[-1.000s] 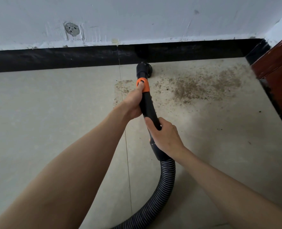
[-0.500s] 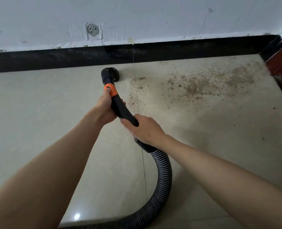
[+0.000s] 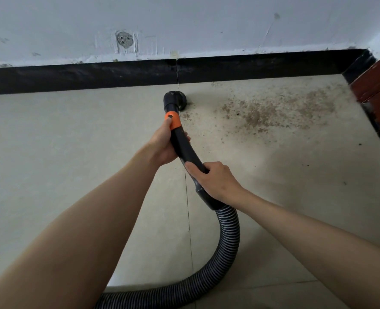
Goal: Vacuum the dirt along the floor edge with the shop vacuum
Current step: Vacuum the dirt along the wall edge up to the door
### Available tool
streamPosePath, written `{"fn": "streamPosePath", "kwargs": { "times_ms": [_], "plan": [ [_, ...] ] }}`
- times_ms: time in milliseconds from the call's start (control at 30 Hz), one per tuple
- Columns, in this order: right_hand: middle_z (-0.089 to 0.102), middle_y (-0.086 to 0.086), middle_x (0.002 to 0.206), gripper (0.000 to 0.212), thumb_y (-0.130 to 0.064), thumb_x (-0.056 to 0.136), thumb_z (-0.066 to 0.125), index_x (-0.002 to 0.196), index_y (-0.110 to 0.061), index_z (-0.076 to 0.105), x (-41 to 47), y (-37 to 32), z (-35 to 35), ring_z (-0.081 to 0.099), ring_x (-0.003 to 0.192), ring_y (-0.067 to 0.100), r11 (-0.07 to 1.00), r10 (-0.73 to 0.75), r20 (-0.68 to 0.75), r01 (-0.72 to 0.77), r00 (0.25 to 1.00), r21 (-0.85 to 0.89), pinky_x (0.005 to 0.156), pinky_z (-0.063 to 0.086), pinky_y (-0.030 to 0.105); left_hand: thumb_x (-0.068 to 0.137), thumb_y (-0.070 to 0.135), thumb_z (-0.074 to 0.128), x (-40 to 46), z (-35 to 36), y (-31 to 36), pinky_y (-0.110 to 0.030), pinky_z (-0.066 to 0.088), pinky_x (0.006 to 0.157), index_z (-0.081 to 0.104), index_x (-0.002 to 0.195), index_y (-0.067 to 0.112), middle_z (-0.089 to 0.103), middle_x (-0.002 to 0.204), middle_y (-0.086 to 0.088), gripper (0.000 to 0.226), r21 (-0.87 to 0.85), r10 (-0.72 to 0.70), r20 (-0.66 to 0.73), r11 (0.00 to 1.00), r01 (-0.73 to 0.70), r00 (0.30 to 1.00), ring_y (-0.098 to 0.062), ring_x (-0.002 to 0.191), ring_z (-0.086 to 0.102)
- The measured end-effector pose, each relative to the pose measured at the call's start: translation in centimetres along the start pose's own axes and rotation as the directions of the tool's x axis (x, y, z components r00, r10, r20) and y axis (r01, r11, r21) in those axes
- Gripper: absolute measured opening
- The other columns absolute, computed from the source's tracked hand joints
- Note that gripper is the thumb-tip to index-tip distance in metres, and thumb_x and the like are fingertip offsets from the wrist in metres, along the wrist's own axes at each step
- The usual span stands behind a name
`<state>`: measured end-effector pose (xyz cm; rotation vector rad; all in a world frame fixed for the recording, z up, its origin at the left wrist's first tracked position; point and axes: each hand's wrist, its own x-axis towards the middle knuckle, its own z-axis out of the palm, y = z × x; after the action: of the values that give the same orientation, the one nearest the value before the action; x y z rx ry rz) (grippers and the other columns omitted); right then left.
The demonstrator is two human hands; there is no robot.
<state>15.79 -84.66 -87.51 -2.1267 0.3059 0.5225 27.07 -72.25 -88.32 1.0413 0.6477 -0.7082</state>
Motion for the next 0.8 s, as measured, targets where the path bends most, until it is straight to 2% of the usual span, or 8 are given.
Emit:
{"fn": "streamPosePath", "kwargs": {
  "times_ms": [133, 267, 433, 533, 700, 800],
  "plan": [
    [0.066, -0.001, 0.063, 0.053, -0.061, 0.089, 0.049, 0.065, -0.014, 0.056, -0.1, -0.1, -0.8, 0.068, 0.069, 0.021, 0.999, 0.016, -0.032, -0.015, 0.999, 0.029, 0.073, 0.055, 0.038, 0.098, 0.047, 0.04, 0.4, 1.3, 0.1, -0.033, 0.047, 0.068, 0.047, 0.113, 0.009, 0.05, 0.078, -0.006, 0.042, 0.032, 0.004, 0.008, 0.999, -0.004, 1.0, -0.018, 0.07, 0.051],
    [0.058, -0.008, 0.053, 0.05, -0.058, 0.091, 0.049, 0.062, -0.018, 0.05, -0.9, 0.8, -1.4, 0.061, 0.055, 0.014, 0.998, 0.037, -0.079, -0.033, 0.996, 0.049, 0.061, 0.05, 0.031, 0.097, 0.049, 0.041, 0.4, 2.8, -0.6, -0.033, 0.048, 0.07, 0.045, 0.121, 0.009, 0.05, 0.081, -0.006, 0.047, 0.082, -0.032, 0.055, 0.996, 0.028, 0.998, -0.018, 0.071, 0.052],
    [0.055, -0.004, 0.055, 0.05, -0.054, 0.091, 0.053, 0.059, -0.016, 0.048, -1.4, 2.7, -2.9, 0.054, 0.053, 0.013, 0.985, 0.098, -0.14, -0.076, 0.985, 0.156, 0.054, 0.041, 0.024, 0.097, 0.051, 0.041, 0.0, 6.4, -1.9, -0.032, 0.048, 0.071, 0.047, 0.109, 0.006, 0.051, 0.081, -0.007, 0.047, 0.158, -0.064, 0.099, 0.986, 0.048, 0.993, -0.018, 0.07, 0.052],
    [0.048, -0.004, 0.05, 0.054, -0.053, 0.091, 0.054, 0.054, -0.015, 0.044, -0.8, 3.0, -3.9, 0.046, 0.049, 0.012, 0.98, 0.098, -0.169, -0.066, 0.981, 0.187, 0.052, 0.034, 0.024, 0.097, 0.05, 0.041, 0.0, 7.8, -1.8, -0.032, 0.048, 0.071, 0.044, 0.121, 0.003, 0.052, 0.085, -0.007, 0.053, 0.209, -0.038, 0.098, 0.978, 0.016, 0.994, -0.018, 0.072, 0.054],
    [0.054, -0.004, 0.052, 0.051, -0.054, 0.09, 0.054, 0.056, -0.016, 0.049, 0.2, 2.0, -3.0, 0.051, 0.05, 0.011, 0.987, 0.065, -0.108, -0.048, 0.992, 0.152, 0.053, 0.039, 0.023, 0.098, 0.047, 0.041, 0.0, 5.9, -0.9, -0.034, 0.047, 0.075, 0.042, 0.126, 0.005, 0.052, 0.086, -0.008, 0.051, 0.186, 0.006, 0.057, 0.982, -0.016, 0.998, -0.018, 0.075, 0.054],
    [0.061, 0.002, 0.059, 0.053, -0.058, 0.088, 0.055, 0.059, -0.013, 0.052, 0.6, 0.9, -1.9, 0.057, 0.056, 0.016, 0.993, 0.027, -0.047, -0.021, 0.999, 0.116, 0.059, 0.045, 0.03, 0.099, 0.045, 0.04, -0.2, 3.4, -0.3, -0.036, 0.047, 0.079, 0.04, 0.129, 0.005, 0.052, 0.087, -0.008, 0.05, 0.164, 0.049, -0.004, 0.985, -0.048, 0.999, -0.019, 0.076, 0.054]
  ]
}}
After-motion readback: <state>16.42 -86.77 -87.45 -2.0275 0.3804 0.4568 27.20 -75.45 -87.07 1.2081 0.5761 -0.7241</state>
